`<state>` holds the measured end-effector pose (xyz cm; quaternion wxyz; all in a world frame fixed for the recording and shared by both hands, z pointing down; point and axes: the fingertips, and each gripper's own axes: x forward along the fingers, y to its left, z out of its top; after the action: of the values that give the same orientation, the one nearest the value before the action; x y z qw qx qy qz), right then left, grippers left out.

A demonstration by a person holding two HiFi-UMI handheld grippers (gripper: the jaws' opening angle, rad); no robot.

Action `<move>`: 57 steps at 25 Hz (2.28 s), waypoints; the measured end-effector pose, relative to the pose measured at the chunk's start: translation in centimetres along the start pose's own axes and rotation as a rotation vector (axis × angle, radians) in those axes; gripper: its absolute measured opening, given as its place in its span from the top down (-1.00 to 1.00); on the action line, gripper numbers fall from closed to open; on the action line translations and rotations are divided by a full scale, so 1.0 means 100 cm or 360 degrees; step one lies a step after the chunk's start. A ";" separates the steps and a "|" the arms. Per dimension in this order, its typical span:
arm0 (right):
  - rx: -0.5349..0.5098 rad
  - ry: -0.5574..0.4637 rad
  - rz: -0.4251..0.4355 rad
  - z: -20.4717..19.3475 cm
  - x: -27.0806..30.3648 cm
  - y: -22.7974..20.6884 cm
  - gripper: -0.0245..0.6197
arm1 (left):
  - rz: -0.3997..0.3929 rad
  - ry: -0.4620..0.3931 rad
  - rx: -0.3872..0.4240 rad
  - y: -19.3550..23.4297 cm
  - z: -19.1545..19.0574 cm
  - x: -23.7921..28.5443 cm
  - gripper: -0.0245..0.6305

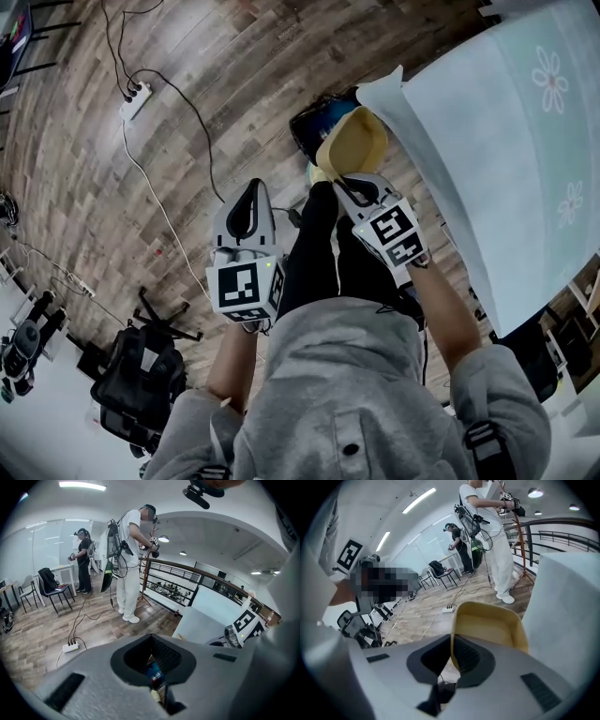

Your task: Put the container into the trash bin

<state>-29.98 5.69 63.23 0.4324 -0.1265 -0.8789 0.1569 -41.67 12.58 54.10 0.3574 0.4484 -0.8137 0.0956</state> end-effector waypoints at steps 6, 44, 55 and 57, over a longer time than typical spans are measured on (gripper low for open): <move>0.0071 0.0005 0.0013 -0.020 0.027 -0.014 0.82 | 0.0006 0.0069 -0.0002 0.010 -0.024 0.024 0.87; 0.0301 0.0018 -0.0074 -0.055 0.065 -0.051 0.75 | -0.0034 0.0158 0.0013 0.007 -0.048 0.044 0.87; 0.0225 -0.0087 -0.0129 -0.025 0.030 -0.053 0.80 | -0.0089 0.0075 0.0090 -0.017 -0.015 0.041 0.87; 0.0209 -0.0129 -0.0116 -0.017 0.019 -0.050 0.82 | -0.0097 0.0046 0.0112 -0.024 -0.007 0.037 0.87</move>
<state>-30.16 2.10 67.51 0.4093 -0.0594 -0.8875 0.2033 -40.71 9.07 56.67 0.3559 0.4839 -0.7905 0.1196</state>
